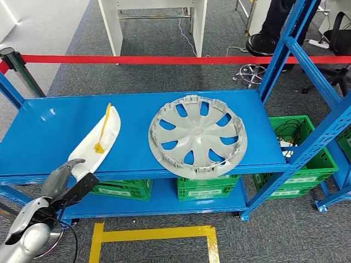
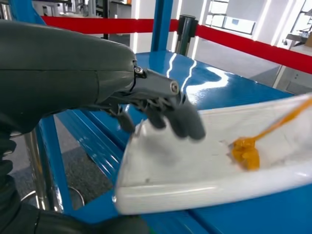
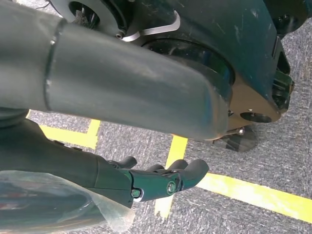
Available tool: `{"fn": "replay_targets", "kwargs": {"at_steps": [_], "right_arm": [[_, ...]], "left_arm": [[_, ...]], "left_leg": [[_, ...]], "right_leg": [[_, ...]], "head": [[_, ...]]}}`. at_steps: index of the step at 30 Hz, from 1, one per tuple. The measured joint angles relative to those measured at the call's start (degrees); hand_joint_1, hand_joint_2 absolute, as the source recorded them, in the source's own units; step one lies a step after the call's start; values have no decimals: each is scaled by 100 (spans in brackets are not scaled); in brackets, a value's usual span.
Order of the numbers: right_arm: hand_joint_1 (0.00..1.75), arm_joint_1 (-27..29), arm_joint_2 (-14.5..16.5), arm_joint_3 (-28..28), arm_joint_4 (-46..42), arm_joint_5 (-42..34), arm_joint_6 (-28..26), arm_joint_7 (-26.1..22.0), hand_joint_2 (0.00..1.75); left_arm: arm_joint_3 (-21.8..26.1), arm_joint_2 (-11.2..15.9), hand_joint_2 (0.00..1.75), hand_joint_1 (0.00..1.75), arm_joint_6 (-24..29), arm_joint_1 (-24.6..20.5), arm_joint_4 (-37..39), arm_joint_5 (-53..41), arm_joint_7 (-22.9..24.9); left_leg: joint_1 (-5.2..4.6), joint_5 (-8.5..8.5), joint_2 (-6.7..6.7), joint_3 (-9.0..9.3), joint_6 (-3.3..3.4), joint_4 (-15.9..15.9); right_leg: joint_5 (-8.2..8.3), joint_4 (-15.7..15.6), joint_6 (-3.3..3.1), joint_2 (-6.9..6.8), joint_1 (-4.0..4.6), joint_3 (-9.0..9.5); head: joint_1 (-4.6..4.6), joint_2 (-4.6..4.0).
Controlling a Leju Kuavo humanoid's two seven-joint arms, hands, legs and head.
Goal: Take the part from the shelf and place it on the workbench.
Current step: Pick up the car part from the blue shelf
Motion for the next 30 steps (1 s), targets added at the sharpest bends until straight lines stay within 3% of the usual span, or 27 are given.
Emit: {"fn": "replay_targets", "kwargs": {"at_steps": [1, 2, 4, 5, 19, 26, 30], "right_arm": [[0, 0, 0, 1, 0, -9, 0, -7, 0], [0, 0, 0, 2, 0, -22, -1, -16, 0], [0, 0, 0, 7, 0, -60, -6, -39, 0], [0, 0, 0, 13, -1, -80, -13, -51, 0], [0, -8, -7, 52, -2, -215, -91, -161, 0], [0, -7, -10, 52, -4, -252, -156, -219, 0], [0, -1, -35, 54, -66, -256, -226, -263, 0]], "left_arm": [[0, 2, 175, 82, 1, -4, 2, -13, 2], [0, 3, 175, 101, 3, -10, 4, -31, 2], [0, 4, 175, 161, 8, -32, 14, -78, 2], [0, 4, 175, 173, 10, -47, 22, -101, 2], [53, -24, 175, 175, 395, -286, 38, -317, -78], [230, -83, 175, 175, 986, -274, -250, -464, -370], [351, -119, 175, 175, 1712, -252, -657, -937, -668]], "left_leg": [[0, 0, 0, 0, 0, 0], [0, 0, 0, 0, 0, 0], [0, 0, 0, 0, 0, 0], [0, 1, 0, 0, 0, 0], [0, 8, 0, 0, -2, 0], [0, 11, 0, -2, -3, 0], [0, 13, 0, -11, -2, 0]], "right_leg": [[0, 0, 0, 0, 0, 0], [0, 0, 0, 0, 0, 0], [1, 0, 0, 0, 0, 0], [1, 0, 0, 0, 0, 0], [9, 0, -3, 1, 0, 0], [11, 0, -4, 1, 0, -2], [14, 0, -2, 1, 0, -9]], "head": [[1, 0], [1, 0], [1, 0], [1, 0], [1, 0], [0, 0], [1, 0]]}}
